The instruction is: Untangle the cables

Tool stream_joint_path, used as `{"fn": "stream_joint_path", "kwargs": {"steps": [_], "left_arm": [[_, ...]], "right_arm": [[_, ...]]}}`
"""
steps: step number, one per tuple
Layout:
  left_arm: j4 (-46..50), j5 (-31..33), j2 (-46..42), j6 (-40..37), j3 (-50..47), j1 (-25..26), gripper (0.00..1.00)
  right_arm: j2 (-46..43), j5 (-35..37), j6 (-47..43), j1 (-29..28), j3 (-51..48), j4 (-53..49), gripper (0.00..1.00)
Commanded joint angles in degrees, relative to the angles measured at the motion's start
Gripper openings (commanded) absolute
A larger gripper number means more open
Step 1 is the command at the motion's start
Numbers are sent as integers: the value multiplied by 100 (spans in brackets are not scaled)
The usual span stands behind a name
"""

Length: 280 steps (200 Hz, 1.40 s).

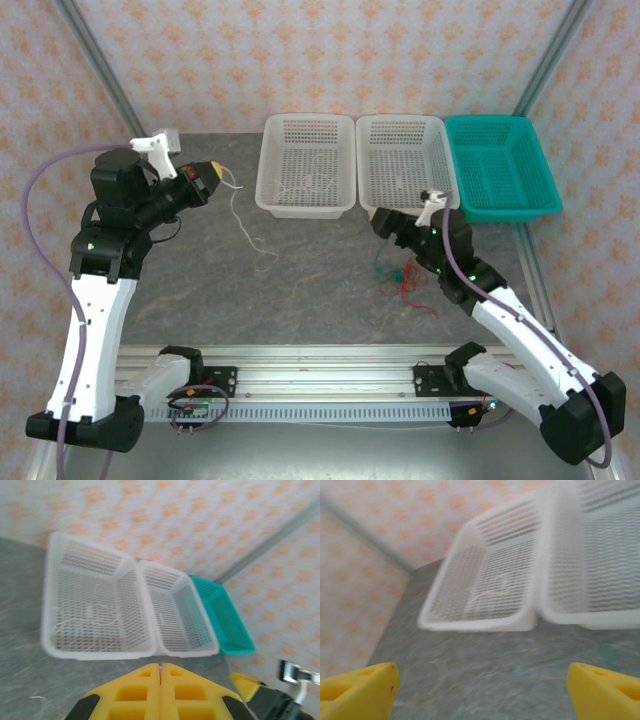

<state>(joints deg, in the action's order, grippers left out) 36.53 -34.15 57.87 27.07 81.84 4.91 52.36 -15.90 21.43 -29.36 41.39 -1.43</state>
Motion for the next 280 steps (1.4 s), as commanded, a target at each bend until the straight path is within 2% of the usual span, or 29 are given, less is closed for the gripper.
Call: {"fn": "stream_joint_path", "kwargs": {"steps": [1,29,61,89,102,112,125,142,173,182,193,210,219,254,265,280], "left_arm": [[-160,-21,87,95,218,409,0],[-335,154,231,184,185,817,0],[-462,274,369,254,39,1162,0],[-445,398,423,236,-27,1304,0],[-416,434,427,221,-37,1318,0],[-393,461,418,199,-37,1328,0],[-359,527,401,169,-45,1337,0],[-324,644,374,150,-72,1333,0],[-217,860,361,63,-107,1337,0],[-204,896,365,44,-107,1330,0],[-183,943,366,24,-111,1337,0],[-72,1161,344,-29,-99,1337,0],[72,1452,309,-112,-82,1337,0],[671,3370,100,-487,-344,1322,0],[556,3646,-16,-501,-686,1318,0],[304,3631,-149,-405,-1204,1309,0]], "right_arm": [[314,-1102,-609,-459,37,1234,84],[952,-1631,-601,-911,-109,2435,82],[1824,-1805,-1100,-1543,47,3153,90],[2779,-2056,-1072,-1849,469,3593,92],[3272,-2140,-951,-2007,750,3603,90],[3610,-1946,-819,-2115,918,3703,89],[4056,-1672,-551,-2230,1026,4118,86],[4620,-1662,-256,-2363,1223,4600,83],[5360,-1692,-99,-2580,1725,4638,79],[5541,-1648,8,-2601,1820,4715,73],[5720,-1556,187,-2616,1888,4838,56],[5718,-1273,269,-2613,1822,4924,15],[5568,-1156,179,-2618,1710,4881,0],[4366,-518,-295,-2607,1107,4225,0],[3912,-396,-468,-2574,990,3948,0],[3349,-365,-669,-2475,994,3489,0]]}}
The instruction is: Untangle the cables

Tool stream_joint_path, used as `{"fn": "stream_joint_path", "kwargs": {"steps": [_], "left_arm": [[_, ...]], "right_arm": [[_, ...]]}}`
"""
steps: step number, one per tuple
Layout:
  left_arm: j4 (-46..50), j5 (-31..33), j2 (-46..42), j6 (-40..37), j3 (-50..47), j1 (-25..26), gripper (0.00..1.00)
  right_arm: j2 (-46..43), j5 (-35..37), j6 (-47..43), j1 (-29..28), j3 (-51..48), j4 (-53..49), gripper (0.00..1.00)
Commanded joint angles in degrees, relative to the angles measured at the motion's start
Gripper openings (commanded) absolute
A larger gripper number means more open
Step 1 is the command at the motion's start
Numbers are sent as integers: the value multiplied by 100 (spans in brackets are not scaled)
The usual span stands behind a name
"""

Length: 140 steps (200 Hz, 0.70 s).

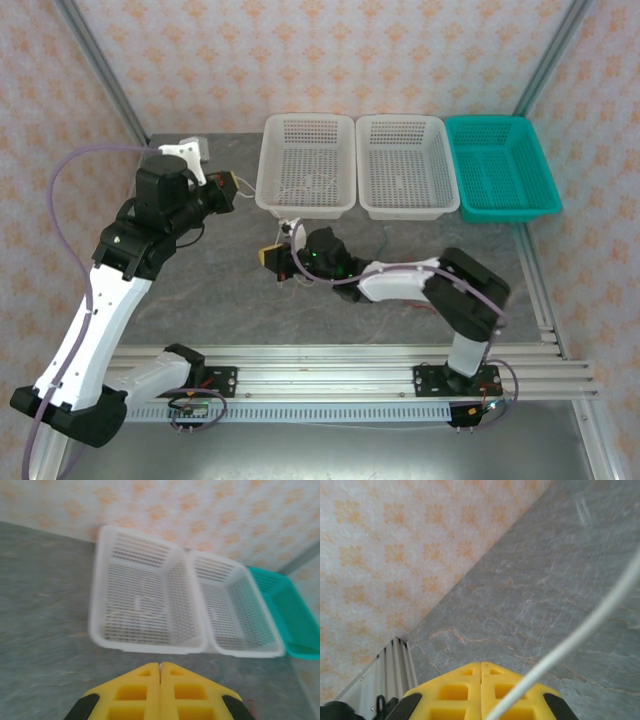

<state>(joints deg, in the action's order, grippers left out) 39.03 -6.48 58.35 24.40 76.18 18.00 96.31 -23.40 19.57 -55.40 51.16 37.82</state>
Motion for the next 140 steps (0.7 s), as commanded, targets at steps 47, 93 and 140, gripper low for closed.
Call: {"fn": "stream_joint_path", "kwargs": {"steps": [47,93,140], "left_arm": [[-174,356,-184,104,-1235,-8,23],[-428,194,-991,-371,-1123,-12,52],[-789,-1089,-1691,-942,-1309,-7,60]], "right_arm": [[-1670,41,-665,658,1239,-2070,0],[-1137,206,-1163,1118,2822,-3210,0],[-34,213,-1399,1583,4144,-3241,0]]}}
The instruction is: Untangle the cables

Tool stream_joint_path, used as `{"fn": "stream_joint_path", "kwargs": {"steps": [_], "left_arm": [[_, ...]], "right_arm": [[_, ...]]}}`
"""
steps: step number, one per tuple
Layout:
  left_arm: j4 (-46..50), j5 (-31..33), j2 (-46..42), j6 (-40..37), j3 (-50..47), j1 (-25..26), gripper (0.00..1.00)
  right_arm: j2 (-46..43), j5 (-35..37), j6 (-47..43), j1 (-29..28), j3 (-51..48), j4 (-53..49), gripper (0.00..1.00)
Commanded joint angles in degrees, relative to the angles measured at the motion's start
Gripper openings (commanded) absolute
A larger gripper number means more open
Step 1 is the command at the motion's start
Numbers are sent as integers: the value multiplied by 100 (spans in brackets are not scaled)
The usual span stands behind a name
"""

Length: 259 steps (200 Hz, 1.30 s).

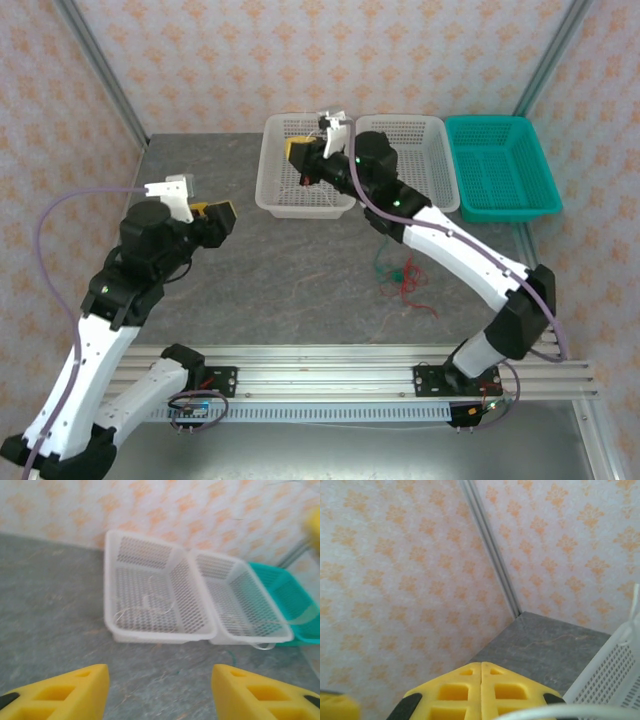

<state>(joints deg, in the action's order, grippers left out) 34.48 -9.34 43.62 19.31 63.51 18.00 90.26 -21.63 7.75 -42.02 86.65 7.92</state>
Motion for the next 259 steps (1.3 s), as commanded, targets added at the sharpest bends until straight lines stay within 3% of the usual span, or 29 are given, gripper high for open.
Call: {"fn": "stream_joint_path", "kwargs": {"steps": [1,68,84,92,102,115,131,153,207,219,259], "left_arm": [[-335,-826,-233,-439,-49,-2,60],[-194,-999,-459,-507,-258,2,63],[-197,-1011,-442,-520,-269,2,63],[-181,-1025,-428,-540,-253,2,63],[-148,-1019,-415,-558,-230,2,64],[-112,-993,-406,-574,-229,1,64],[-132,-959,-371,-551,-268,4,64],[-190,-972,-231,-507,-295,0,64],[-503,-1327,202,-328,-295,10,65],[-561,-1398,300,-210,-307,19,66],[-1635,-1590,724,704,-900,426,66]], "right_arm": [[603,32,-210,259,623,-245,0],[3210,-116,255,752,2568,-798,0],[3881,-83,237,764,3254,-1514,0],[4151,-46,244,765,3567,-1931,10],[4469,176,400,759,4109,-2616,40],[4596,560,524,764,4514,-3297,61],[4525,1059,588,782,4869,-4039,79],[4310,1362,420,775,5159,-4745,89],[3402,1109,66,775,5078,-5594,86],[2908,1068,27,778,4578,-5498,85],[284,1690,152,781,957,-4369,85]]}}
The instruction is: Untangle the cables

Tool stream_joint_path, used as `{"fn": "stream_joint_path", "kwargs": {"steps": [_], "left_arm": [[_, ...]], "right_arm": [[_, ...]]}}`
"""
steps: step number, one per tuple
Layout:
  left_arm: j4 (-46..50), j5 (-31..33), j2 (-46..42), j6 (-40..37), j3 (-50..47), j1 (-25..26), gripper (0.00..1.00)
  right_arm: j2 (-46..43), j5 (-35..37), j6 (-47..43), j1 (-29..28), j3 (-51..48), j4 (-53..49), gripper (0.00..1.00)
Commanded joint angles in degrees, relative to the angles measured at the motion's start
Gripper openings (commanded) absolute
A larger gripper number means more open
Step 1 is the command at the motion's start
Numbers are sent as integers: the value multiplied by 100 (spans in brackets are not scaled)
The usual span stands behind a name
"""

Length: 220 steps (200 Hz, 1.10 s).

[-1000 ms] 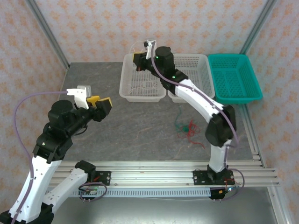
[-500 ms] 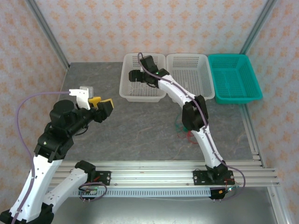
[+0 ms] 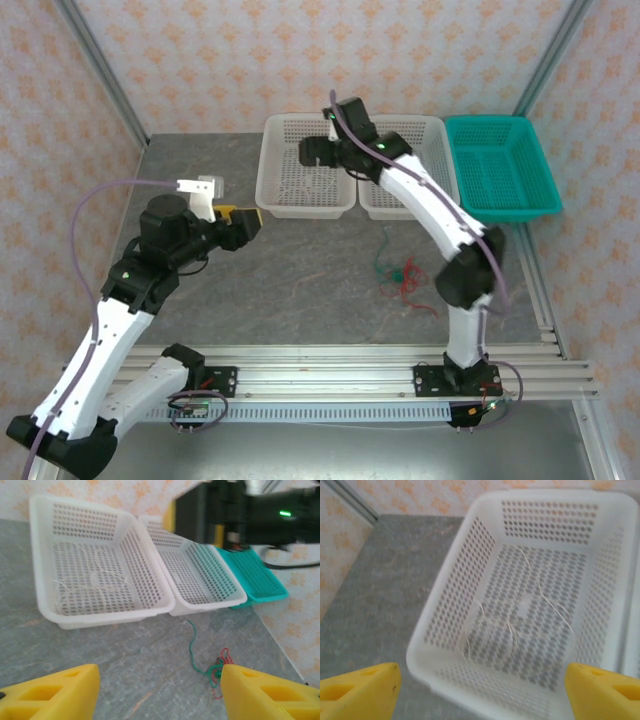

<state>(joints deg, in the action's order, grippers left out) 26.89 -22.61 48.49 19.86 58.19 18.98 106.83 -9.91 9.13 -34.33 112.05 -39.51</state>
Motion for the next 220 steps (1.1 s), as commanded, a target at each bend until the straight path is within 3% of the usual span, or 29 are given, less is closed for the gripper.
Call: {"fn": "stream_joint_path", "kwargs": {"steps": [1,26,46,69,84,107,153,171,186,200,220], "left_arm": [[-908,-249,256,659,-387,353,66],[-1484,158,974,773,-453,1209,66],[-1672,614,1873,885,-154,1942,66],[-1768,1235,2892,1046,341,2690,66],[-2104,1239,3414,1348,524,2944,66],[-2599,1289,3864,1691,561,3094,66],[-2152,1568,4022,1489,809,3130,67],[-1959,1623,3951,1423,793,3129,67],[-1864,1727,3910,1439,719,3134,68],[-1837,1847,3913,1475,643,3131,68],[-1562,2105,4135,1550,799,3131,68]], "right_arm": [[-1436,535,26,8,-1661,387,85],[-2984,1060,476,10,-3486,588,85],[-4152,2165,1493,19,-4943,515,86],[-4901,2766,2349,179,-6247,-7,88],[-4995,2399,2602,419,-6663,-214,89],[-4647,967,2428,657,-7203,410,88],[-3088,644,2166,688,-7094,1469,83],[-2624,596,2009,708,-7124,1881,69],[-2268,516,1893,708,-7238,2160,42],[-2081,332,1798,687,-7325,2289,25],[-2012,118,1437,421,-7371,2322,17]]}}
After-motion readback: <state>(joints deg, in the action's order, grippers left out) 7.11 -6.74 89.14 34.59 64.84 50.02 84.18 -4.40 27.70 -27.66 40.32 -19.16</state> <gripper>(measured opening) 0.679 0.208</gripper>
